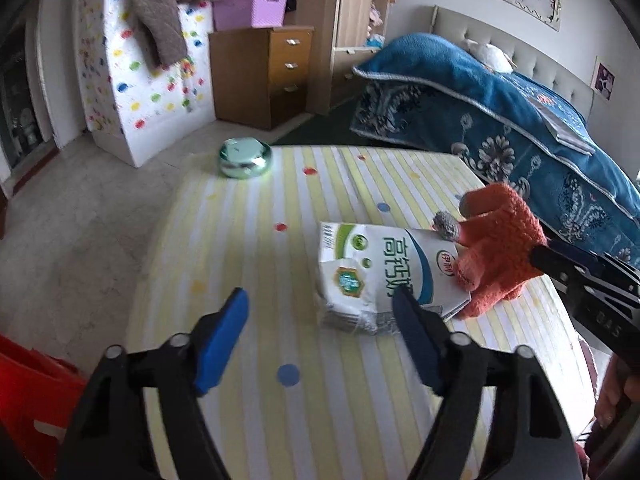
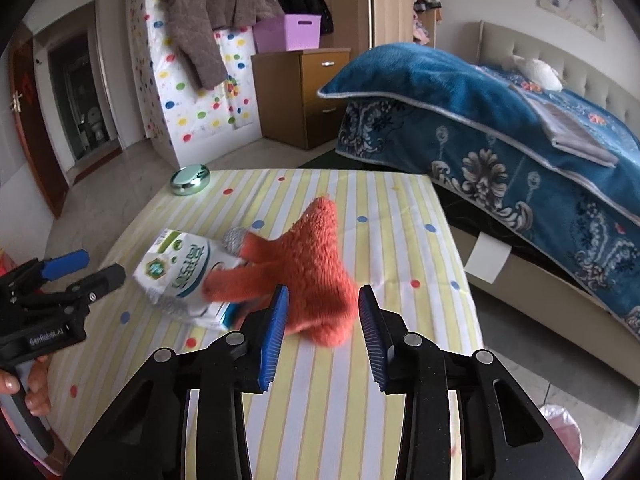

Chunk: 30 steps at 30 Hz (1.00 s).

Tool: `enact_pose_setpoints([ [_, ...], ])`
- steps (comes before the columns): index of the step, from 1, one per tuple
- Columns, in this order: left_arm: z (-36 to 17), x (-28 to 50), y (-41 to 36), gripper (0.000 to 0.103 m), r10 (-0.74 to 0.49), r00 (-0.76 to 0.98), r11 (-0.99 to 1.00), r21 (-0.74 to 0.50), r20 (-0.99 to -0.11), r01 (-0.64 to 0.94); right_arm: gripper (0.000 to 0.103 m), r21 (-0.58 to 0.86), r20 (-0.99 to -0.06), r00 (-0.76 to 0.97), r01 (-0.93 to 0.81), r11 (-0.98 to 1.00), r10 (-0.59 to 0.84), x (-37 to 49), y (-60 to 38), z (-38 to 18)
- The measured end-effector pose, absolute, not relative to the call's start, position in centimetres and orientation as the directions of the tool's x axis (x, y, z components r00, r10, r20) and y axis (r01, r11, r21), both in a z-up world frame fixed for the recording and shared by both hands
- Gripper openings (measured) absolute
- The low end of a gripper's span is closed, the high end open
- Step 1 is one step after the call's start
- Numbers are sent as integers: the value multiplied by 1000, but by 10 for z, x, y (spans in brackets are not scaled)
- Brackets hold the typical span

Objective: Collect trash
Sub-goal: 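Grasp the orange knitted glove with the right tool, then grasp the white milk carton with the left tool and lift it while the right tool holds the glove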

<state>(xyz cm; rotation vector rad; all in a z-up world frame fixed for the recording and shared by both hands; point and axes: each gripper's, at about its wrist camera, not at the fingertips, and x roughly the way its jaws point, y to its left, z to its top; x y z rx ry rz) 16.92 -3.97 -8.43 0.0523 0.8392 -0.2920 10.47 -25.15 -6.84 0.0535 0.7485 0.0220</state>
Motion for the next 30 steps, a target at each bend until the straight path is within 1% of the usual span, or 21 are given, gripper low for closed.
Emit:
enact_pose_setpoints([
  [2, -91, 175, -44, 53, -242, 610, 956, -78, -754, 283, 37, 55, -683, 729, 1, 998, 37, 113, -250, -72],
  [3, -94, 176, -44, 50, -246, 601, 955, -82, -760, 286, 36, 55, -683, 729, 1, 999, 37, 114, -250, -72],
  [4, -97, 178, -46, 46, -246, 593, 954, -82, -767, 289, 25, 49, -680, 733, 4, 999, 31, 113, -250, -72],
  [6, -101, 178, -47, 45, -232, 591, 955, -64, -772, 291, 16, 42, -675, 737, 14, 999, 18, 111, -251, -73],
  [7, -101, 178, -46, 45, -223, 598, 956, -53, -770, 288, 15, 34, -669, 743, 28, 999, 2, 105, -253, -73],
  [10, -98, 179, -42, 45, -135, 629, 970, 27, -766, 241, 14, 25, -662, 749, 53, 998, -23, 95, -257, -73],
  [11, -96, 179, -39, 46, -125, 632, 974, 27, -765, 225, 14, 24, -659, 752, 63, 998, -32, 93, -261, -72],
  [12, -94, 178, -35, 48, -138, 628, 976, 3, -766, 218, 14, 23, -654, 755, 84, 996, -49, 83, -264, -70],
  [14, -89, 174, -32, 67, -156, 631, 978, -29, -760, 208, 14, 28, -652, 756, 95, 995, -54, 80, -268, -70],
  [16, -83, 164, -35, 78, -173, 654, 977, -42, -737, 211, 14, 41, -653, 755, 108, 993, -55, 74, -273, -68],
  [19, -76, 154, -52, 81, -231, 656, 961, -62, -719, 270, 14, 60, -653, 756, 115, 992, -48, 70, -281, -65],
  [21, -77, 149, -71, 82, -225, 654, 952, -21, -722, 305, 14, 67, -651, 758, 114, 991, -43, 69, -285, -64],
  [23, -81, 150, -87, 86, -198, 657, 948, 27, -728, 316, 14, 79, -649, 760, 109, 991, -32, 67, -289, -64],
  [25, -91, 157, -98, 86, -149, 644, 952, 69, -751, 299, 14, 85, -649, 760, 109, 990, -28, 64, -293, -64],
  [26, -94, 160, -99, 86, -138, 634, 955, 68, -761, 290, 14, 92, -649, 761, 110, 990, -25, 60, -295, -64],
  [30, -98, 164, -83, 86, -127, 608, 973, 21, -784, 230, 14, 101, -648, 762, 106, 989, -16, 55, -294, -63],
])
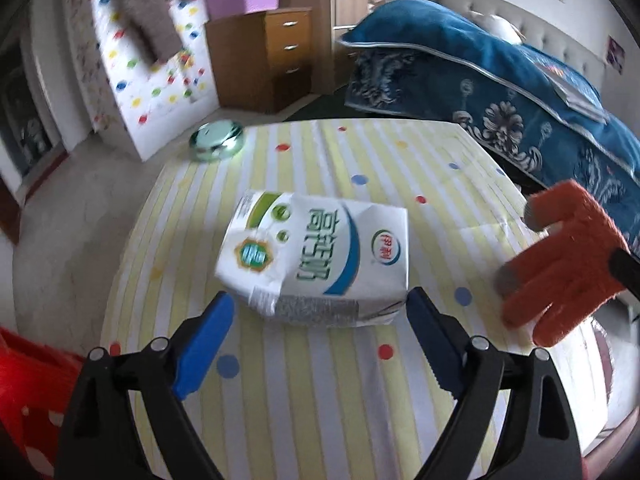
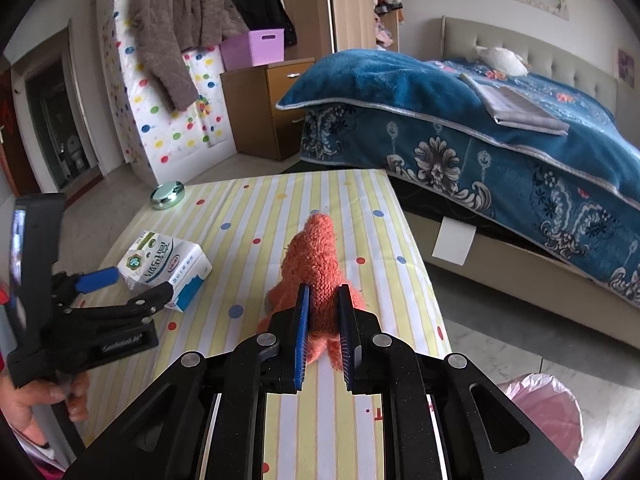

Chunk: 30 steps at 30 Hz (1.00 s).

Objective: Collect trash
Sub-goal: 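Grasp the white milk carton with the left tool and lift it while the right tool holds the glove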

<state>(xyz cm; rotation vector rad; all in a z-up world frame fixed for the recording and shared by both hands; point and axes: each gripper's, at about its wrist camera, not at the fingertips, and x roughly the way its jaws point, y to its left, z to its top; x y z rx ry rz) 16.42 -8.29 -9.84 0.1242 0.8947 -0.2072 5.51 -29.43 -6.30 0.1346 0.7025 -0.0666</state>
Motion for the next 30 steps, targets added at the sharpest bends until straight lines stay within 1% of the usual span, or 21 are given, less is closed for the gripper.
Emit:
enact_pose_setpoints([
  [2, -99, 160, -71, 86, -106, 609, 978, 26, -786, 205, 14, 104, -647, 763, 105, 989, -13, 54, -295, -63],
  [5, -104, 155, -50, 86, -31, 604, 987, 71, -796, 145, 14, 114, -645, 764, 103, 988, -5, 54, -293, -64],
  [9, -109, 158, -16, 85, 42, 585, 995, 90, -810, 53, 14, 132, -642, 767, 90, 987, 16, 53, -292, -63],
  [10, -108, 157, -8, 84, 44, 585, 996, 80, -810, 35, 14, 133, -640, 768, 86, 987, 20, 52, -290, -63],
  [12, -101, 153, -1, 84, -1, 605, 999, 24, -796, 34, 14, 134, -635, 772, 75, 988, 27, 50, -286, -62],
  [13, -98, 150, -2, 85, -20, 615, 999, 11, -788, 46, 14, 133, -630, 776, 70, 989, 29, 49, -283, -60],
  [16, -86, 143, -18, 97, -71, 653, 995, -4, -754, 103, 14, 128, -621, 784, 77, 989, 19, 49, -279, -59],
  [19, -81, 144, -44, 97, -82, 668, 989, 22, -740, 146, 14, 124, -618, 786, 78, 989, 16, 50, -277, -58],
  [24, -79, 167, -77, 97, -31, 681, 985, 91, -732, 143, 14, 132, -616, 787, 79, 988, 19, 52, -285, -59],
  [26, -80, 181, -88, 97, -20, 672, 985, 100, -740, 139, 14, 133, -617, 787, 83, 988, 17, 53, -289, -59],
  [30, -92, 205, -104, 97, 60, 630, 980, 164, -774, 108, 14, 139, -621, 784, 87, 986, 19, 55, -294, -62],
])
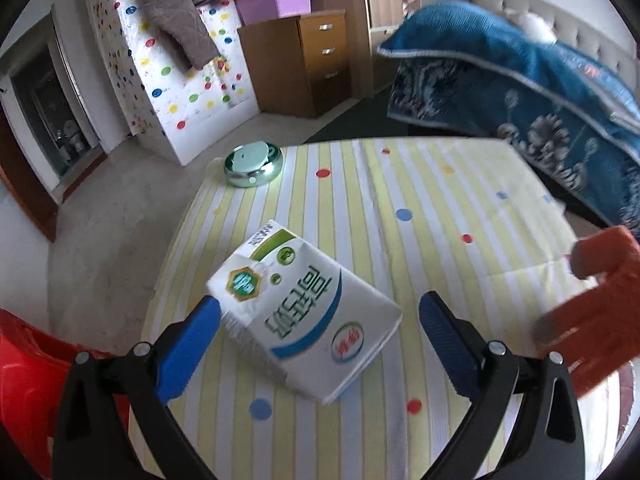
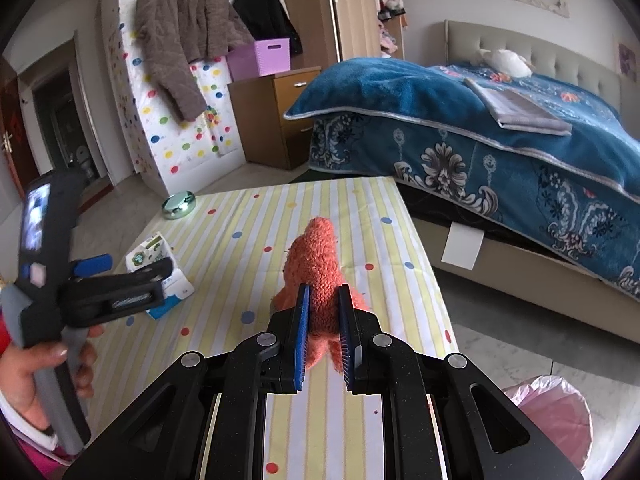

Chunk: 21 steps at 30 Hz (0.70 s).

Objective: Collect trash
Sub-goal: 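Grasp the white milk carton with the left tool and lift it while the right tool holds the glove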

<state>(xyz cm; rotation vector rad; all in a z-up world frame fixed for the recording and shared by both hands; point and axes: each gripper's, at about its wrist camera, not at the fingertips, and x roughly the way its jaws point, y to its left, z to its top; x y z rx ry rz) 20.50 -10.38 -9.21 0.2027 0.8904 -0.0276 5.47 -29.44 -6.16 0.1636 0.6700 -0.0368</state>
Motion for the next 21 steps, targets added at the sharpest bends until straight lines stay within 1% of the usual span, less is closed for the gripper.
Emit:
enact_pose_setpoints([
  [5, -103, 207, -93, 97, 81, 587, 987, 148, -806, 67, 14, 147, -632, 775, 93, 985, 21, 57, -299, -66],
  [9, -107, 197, -70, 97, 53, 568, 995, 91, -822, 39, 14, 154, -632, 775, 91, 984, 27, 57, -300, -67],
  [15, -102, 179, -38, 96, 13, 599, 999, 31, -801, 20, 14, 160, -625, 779, 75, 984, 43, 51, -295, -68],
  [17, -100, 180, -40, 96, -2, 601, 999, 30, -799, 42, 14, 162, -626, 779, 70, 984, 47, 51, -293, -67],
  [21, -101, 191, -54, 96, 9, 607, 996, 62, -795, 66, 14, 153, -625, 779, 60, 986, 49, 49, -286, -63],
])
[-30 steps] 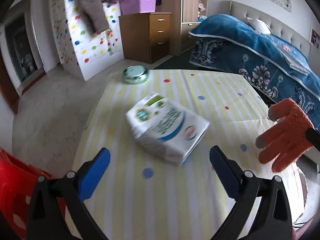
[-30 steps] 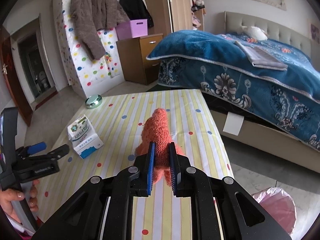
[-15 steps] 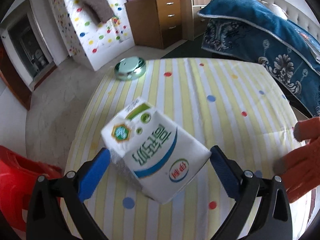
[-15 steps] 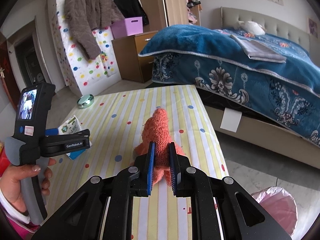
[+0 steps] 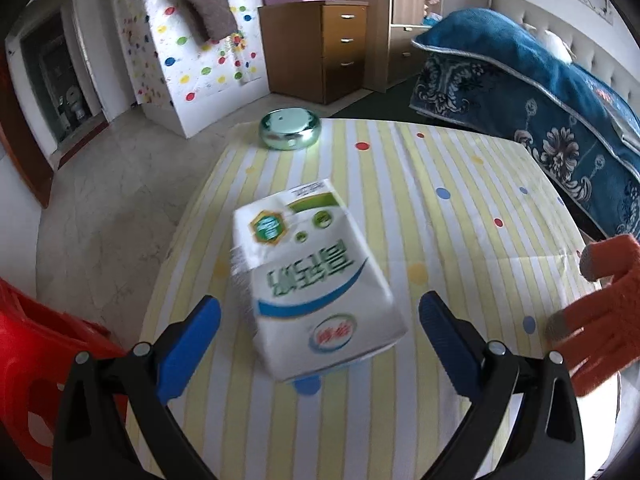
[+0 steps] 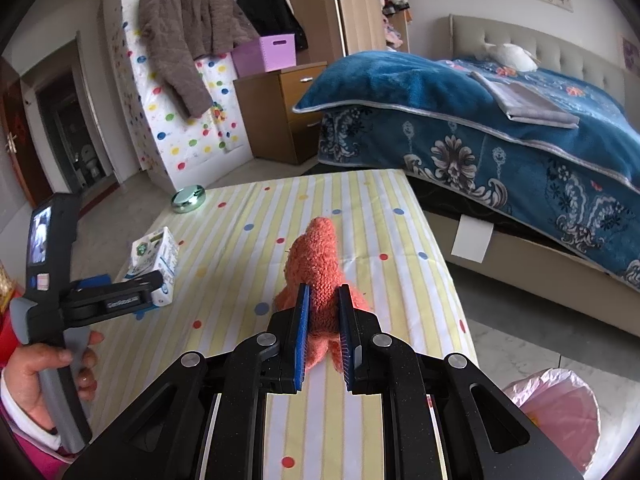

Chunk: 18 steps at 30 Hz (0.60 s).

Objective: Collect trash
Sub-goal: 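Grasp the white milk carton with the left tool and lift it while the right tool holds the glove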

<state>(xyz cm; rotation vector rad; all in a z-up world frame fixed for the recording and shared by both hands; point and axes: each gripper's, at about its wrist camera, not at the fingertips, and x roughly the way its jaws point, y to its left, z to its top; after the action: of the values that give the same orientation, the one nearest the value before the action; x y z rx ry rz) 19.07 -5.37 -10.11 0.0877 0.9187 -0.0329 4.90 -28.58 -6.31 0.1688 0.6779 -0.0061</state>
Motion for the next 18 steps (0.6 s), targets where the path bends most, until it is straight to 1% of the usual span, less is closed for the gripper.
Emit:
enact_pose_setpoints([
  [2, -103, 197, -55, 95, 12, 600, 997, 57, -800, 55, 14, 144, -626, 778, 61, 988, 43, 47, -284, -62],
  [3, -105, 200, -55, 90, 22, 592, 997, 62, -806, 48, 14, 143, -627, 778, 61, 988, 43, 47, -284, -62],
  [4, -107, 200, -54, 82, 44, 587, 996, 82, -809, 38, 14, 139, -629, 777, 65, 988, 37, 45, -284, -62],
  [5, -107, 198, -54, 81, 49, 592, 995, 92, -805, 44, 14, 133, -629, 777, 68, 989, 31, 42, -284, -61],
  [7, -104, 189, -50, 77, 3, 600, 996, 59, -800, 74, 14, 128, -628, 778, 68, 989, 28, 40, -284, -59],
  [9, -98, 177, -47, 73, -77, 604, 993, -7, -793, 118, 14, 126, -626, 780, 69, 990, 25, 36, -284, -58],
  [10, -94, 168, -46, 66, -118, 610, 989, -37, -783, 145, 14, 125, -625, 780, 68, 990, 25, 33, -285, -58],
  [11, -89, 157, -46, 45, -146, 627, 984, -44, -765, 175, 14, 126, -625, 780, 68, 990, 26, 31, -286, -58],
  [12, -83, 146, -48, 40, -178, 644, 976, -47, -744, 215, 14, 132, -623, 782, 67, 989, 30, 23, -289, -58],
  [13, -79, 139, -50, 32, -195, 645, 970, -48, -739, 239, 14, 139, -622, 782, 68, 988, 33, 19, -291, -58],
  [15, -76, 127, -54, 31, -236, 624, 957, -67, -745, 282, 14, 150, -625, 780, 79, 985, 33, 12, -298, -58],
  [16, -76, 122, -56, 33, -223, 624, 959, -52, -749, 280, 14, 151, -626, 779, 82, 985, 31, 10, -299, -57],
  [18, -77, 117, -52, 50, -223, 623, 964, -74, -750, 256, 14, 154, -628, 778, 90, 984, 27, 3, -302, -56],
])
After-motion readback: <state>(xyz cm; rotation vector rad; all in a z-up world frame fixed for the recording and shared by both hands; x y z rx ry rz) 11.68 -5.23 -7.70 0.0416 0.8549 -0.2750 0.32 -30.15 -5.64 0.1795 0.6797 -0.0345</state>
